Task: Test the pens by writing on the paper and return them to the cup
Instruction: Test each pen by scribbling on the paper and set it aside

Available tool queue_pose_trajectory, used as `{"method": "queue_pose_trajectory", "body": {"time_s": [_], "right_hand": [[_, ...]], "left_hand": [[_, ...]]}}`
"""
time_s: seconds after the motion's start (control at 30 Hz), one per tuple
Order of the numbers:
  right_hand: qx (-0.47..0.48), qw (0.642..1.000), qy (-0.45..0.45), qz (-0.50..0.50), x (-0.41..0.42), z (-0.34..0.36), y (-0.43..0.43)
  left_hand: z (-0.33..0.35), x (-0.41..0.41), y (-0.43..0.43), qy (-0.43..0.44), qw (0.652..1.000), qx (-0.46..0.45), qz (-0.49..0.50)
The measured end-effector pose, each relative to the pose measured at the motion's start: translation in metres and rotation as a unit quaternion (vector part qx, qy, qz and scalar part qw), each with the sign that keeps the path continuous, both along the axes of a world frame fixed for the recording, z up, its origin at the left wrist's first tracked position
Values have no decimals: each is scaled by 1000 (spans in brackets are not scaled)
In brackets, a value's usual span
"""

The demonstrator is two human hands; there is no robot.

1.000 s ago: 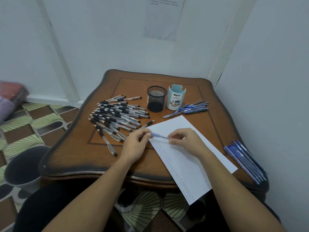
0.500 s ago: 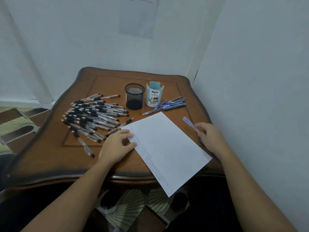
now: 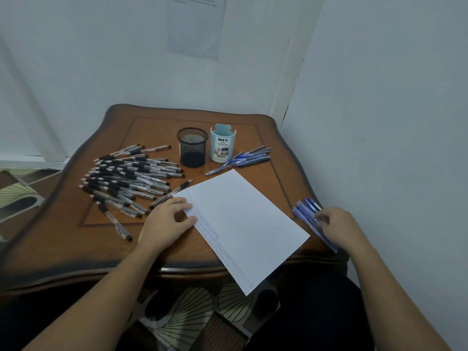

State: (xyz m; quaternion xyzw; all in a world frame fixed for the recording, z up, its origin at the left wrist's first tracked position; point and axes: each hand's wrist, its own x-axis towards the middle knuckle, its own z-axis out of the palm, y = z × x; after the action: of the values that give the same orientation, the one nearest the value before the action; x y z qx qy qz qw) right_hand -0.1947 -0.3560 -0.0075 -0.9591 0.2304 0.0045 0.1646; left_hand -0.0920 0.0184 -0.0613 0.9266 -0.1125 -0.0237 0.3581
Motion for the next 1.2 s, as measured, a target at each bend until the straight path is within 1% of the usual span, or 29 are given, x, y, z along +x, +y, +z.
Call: {"method": "queue_pose_trajectory", "body": {"time_s": [0.13, 0.23, 0.33, 0.4, 0.53, 0.63, 0.73, 0.83, 0.93, 1.1, 1.2], "right_hand": [[13, 1000, -22, -10, 2, 5, 2], [31, 996, -84, -1, 15, 12, 9], [62, 989, -131, 38, 42, 12, 30], [63, 987, -122, 82, 66, 8, 48], [41, 980, -74, 178, 124, -5, 80], [14, 975, -57, 214, 164, -16, 108], [12, 975, -44, 216, 190, -21, 136], [13, 973, -63, 220, 205, -24, 154], [-7, 968, -96, 232, 209, -28, 161], [-95, 946, -131, 281, 204, -26, 158], [-93, 932, -133, 324, 198, -18, 157]], "left_hand": [[1, 0, 0, 2, 1000, 0, -1], [1, 1, 0, 4, 1000, 3, -2], [1, 0, 2, 0, 1000, 5, -4], [1, 0, 2, -6, 1000, 12, -9], [0, 0, 2, -13, 1000, 18, -14], [-1, 2, 2, -22, 999, 28, -12], [-2, 3, 3, -28, 999, 28, -16], [-2, 4, 3, -26, 999, 22, -16], [-1, 4, 3, -25, 999, 32, -18], [-1, 5, 3, -22, 999, 34, -16], [-1, 5, 3, -24, 999, 24, -13]]}}
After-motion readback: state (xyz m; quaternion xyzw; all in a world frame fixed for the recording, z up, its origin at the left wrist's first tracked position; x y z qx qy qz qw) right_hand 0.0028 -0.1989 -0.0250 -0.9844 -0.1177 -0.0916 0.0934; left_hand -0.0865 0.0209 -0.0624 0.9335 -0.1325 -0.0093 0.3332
